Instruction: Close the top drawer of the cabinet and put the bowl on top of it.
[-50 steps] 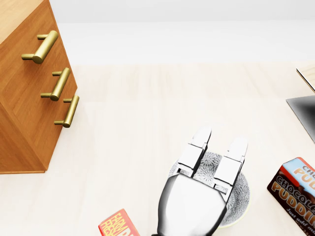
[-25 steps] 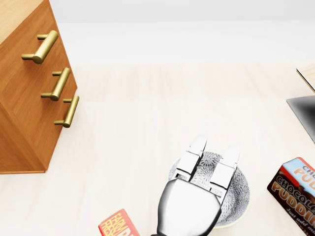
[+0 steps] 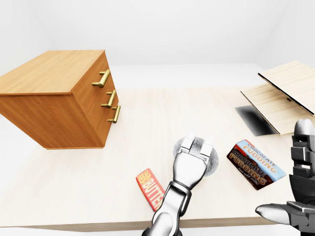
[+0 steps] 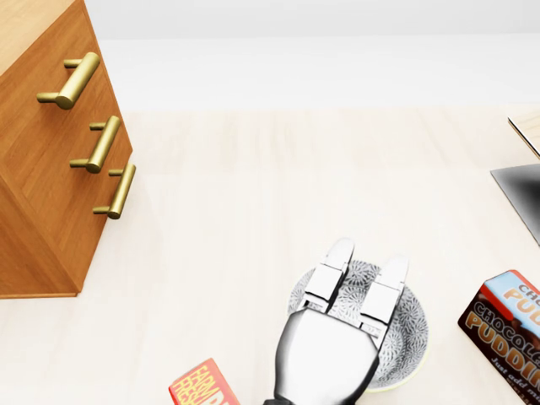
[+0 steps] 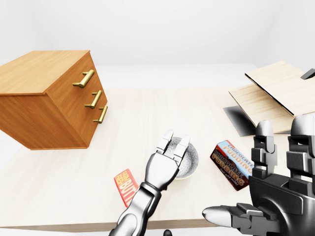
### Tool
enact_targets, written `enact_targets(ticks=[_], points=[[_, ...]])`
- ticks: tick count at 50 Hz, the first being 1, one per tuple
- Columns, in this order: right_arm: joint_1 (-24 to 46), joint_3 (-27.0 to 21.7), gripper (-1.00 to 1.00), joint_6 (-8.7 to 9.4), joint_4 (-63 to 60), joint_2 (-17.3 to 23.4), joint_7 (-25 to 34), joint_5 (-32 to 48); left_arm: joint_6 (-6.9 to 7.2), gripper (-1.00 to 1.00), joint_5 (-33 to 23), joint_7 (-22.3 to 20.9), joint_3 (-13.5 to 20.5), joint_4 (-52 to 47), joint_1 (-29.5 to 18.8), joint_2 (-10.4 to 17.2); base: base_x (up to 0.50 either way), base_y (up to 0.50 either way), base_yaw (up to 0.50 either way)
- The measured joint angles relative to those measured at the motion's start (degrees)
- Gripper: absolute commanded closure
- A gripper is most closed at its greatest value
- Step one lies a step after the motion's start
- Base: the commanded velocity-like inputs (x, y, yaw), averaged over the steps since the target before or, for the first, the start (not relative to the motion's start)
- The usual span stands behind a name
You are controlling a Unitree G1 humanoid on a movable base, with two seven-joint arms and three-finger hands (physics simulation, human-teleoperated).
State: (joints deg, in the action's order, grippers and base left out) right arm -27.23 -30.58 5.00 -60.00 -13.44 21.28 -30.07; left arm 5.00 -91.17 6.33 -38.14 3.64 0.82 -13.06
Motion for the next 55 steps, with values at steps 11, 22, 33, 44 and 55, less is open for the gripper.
enact_targets(ticks=[11, 22, 33, 44, 55], points=[[-0.02, -0.02, -1.00, 0.00, 0.00, -0.01, 0.07, -0.03, 0.00, -1.00, 0.43, 1.01, 0.65, 2.56, -0.67, -0.64, 0.00, 0.00, 0.00], [-0.34, 0.40, -1.00, 0.00, 0.00, -0.02, 0.16, 0.15, 0.00, -1.00, 0.97, 2.01, 1.68, 5.39, -1.57, -1.19, 0.00, 0.00, 0.00], [-0.58, 0.56, -1.00, 0.00, 0.00, 0.13, 0.16, -0.02, 0.00, -1.00, 1.18, 2.54, 2.37, 7.05, -2.19, -1.59, 0.00, 0.00, 0.00], [-0.85, 0.67, -1.00, 0.00, 0.00, 0.33, 0.08, -0.30, 0.00, -1.00, 1.51, 3.07, 3.11, 8.74, -2.76, -1.90, 0.00, 0.00, 0.00], [-0.90, 0.69, -1.00, 0.00, 0.00, 0.41, 0.01, -0.41, 0.00, -1.00, 2.30, 4.23, 4.12, 11.12, -3.54, -2.26, 0.00, 0.00, 0.00]])
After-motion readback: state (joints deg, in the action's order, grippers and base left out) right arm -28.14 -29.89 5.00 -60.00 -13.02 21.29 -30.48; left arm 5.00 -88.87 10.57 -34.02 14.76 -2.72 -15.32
